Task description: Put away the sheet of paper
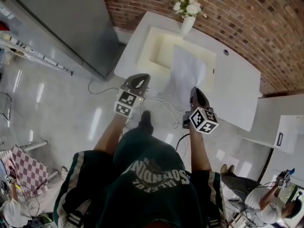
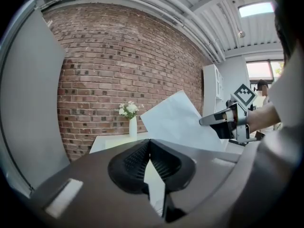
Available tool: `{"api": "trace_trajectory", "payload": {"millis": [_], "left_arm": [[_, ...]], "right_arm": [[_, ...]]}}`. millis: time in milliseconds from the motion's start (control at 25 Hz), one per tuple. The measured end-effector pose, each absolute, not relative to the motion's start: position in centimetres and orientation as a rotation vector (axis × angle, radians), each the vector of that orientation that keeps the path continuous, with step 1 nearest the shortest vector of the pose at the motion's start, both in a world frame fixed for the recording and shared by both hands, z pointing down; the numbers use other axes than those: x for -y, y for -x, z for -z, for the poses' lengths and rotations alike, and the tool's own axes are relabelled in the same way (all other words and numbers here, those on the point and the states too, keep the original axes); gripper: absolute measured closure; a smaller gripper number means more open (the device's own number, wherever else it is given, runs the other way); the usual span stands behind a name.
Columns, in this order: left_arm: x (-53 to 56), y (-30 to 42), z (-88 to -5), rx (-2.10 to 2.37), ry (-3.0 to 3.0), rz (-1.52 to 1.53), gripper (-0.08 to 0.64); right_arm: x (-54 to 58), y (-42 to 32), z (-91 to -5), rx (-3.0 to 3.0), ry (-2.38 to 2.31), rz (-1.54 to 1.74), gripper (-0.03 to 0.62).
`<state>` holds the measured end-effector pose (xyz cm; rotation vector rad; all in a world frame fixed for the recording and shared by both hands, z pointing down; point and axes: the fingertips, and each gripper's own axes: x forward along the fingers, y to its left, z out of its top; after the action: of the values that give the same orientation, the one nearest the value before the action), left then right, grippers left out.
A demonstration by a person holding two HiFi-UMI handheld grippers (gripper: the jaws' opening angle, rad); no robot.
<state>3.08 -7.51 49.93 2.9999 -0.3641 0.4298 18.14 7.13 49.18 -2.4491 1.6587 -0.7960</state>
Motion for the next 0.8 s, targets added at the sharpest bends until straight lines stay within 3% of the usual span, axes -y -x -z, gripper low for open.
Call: {"api": "trace_trajectory", "payload": {"millis": [800], "left_arm": [[15.0, -7.2, -52.4, 0.361, -2.936, -0.459, 0.549]], "right_arm": [[1.2, -24.0, -48.1, -1.651, 2.466, 0.766, 0.591]]}}
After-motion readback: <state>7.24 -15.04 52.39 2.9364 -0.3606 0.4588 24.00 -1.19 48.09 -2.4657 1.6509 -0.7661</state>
